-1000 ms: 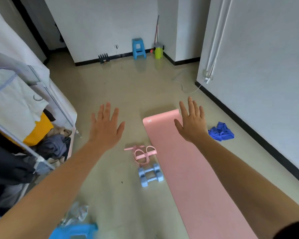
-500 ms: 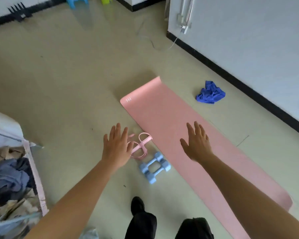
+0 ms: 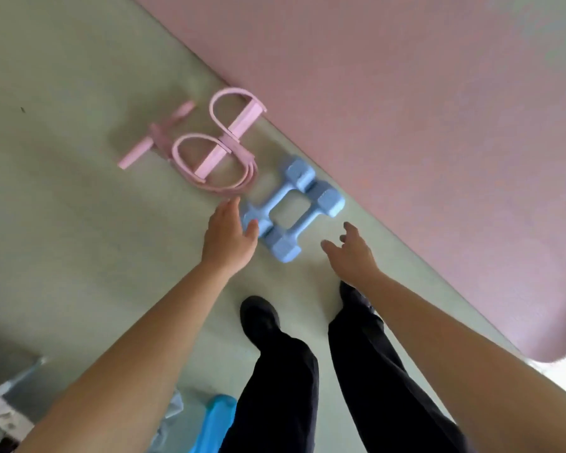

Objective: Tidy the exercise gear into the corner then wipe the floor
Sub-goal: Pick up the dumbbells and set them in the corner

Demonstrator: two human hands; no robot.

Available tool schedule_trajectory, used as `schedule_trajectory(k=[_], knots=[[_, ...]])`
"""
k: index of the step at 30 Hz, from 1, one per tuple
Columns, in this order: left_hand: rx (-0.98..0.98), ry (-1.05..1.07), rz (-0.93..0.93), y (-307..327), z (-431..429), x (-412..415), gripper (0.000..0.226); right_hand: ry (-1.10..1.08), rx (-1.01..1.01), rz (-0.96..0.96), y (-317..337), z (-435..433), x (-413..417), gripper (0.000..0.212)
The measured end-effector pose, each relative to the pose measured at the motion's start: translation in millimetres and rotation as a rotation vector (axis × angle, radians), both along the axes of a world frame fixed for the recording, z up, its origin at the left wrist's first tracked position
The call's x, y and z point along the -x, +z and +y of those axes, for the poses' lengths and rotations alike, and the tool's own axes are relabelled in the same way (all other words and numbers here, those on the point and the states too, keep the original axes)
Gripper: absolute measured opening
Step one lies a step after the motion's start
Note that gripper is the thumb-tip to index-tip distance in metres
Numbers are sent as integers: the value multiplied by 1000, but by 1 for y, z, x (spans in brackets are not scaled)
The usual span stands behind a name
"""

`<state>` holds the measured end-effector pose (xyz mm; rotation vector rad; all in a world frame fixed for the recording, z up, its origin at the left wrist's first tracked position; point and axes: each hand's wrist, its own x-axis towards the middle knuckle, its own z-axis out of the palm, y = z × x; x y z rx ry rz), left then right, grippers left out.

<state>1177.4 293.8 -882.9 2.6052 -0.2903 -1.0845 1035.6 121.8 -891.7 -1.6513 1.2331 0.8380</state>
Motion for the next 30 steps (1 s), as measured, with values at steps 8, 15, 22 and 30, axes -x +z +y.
schedule_trajectory(k=[8, 15, 22, 30], knots=[[52, -237, 23, -203, -49, -3, 50, -414, -238, -45, -196, 13, -4, 76], [23, -209, 14, -237, -62, -20, 29, -854, -524, -190, -223, 13, -12, 31], [44, 166, 166, -133, -33, 28, 9, -797, -371, -135, -133, -5, 26, 20], [192, 583, 294, 107, -67, 66, 13, -818, -176, -253, 103, -49, 51, 15]])
